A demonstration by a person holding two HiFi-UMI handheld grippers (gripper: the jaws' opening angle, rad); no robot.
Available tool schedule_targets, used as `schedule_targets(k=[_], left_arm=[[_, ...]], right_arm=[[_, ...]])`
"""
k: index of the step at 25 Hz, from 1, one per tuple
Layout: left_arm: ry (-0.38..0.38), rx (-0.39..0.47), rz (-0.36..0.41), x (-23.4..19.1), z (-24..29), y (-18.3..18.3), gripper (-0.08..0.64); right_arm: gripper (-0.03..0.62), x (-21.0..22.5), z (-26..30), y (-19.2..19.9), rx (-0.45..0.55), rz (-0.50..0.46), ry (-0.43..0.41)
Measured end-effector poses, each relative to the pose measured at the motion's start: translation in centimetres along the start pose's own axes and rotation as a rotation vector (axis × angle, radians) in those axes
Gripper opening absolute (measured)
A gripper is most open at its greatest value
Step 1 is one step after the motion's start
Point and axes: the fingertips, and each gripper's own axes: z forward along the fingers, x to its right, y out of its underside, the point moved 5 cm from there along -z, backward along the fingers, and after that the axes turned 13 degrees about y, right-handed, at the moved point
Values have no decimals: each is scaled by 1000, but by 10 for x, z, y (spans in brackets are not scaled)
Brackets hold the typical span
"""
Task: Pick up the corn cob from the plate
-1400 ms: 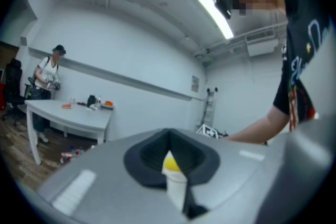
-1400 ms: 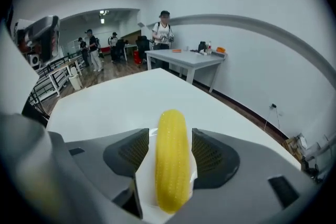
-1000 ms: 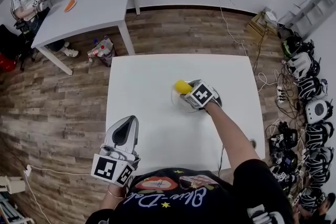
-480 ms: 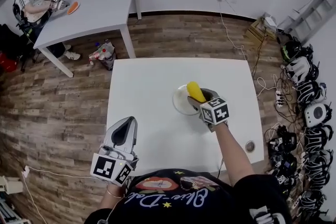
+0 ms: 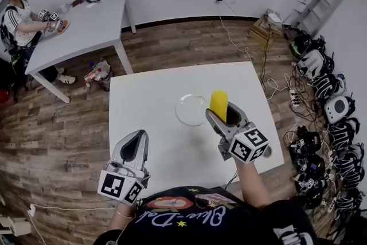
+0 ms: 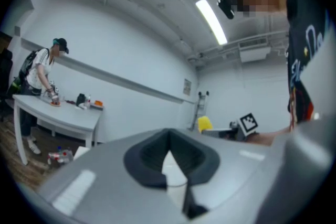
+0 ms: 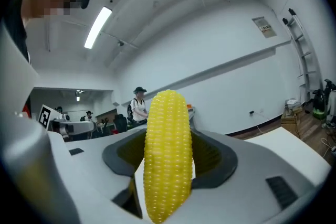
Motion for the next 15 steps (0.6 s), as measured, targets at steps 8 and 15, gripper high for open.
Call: schedule_targets(k=[8, 15], left_arm=[[16, 16, 12, 8, 1, -5, -5], [37, 1, 9, 12, 3, -3, -3]], right_arm=[[244, -25, -54, -13, 87, 107, -32], [244, -35, -67, -4, 59, 100, -30]])
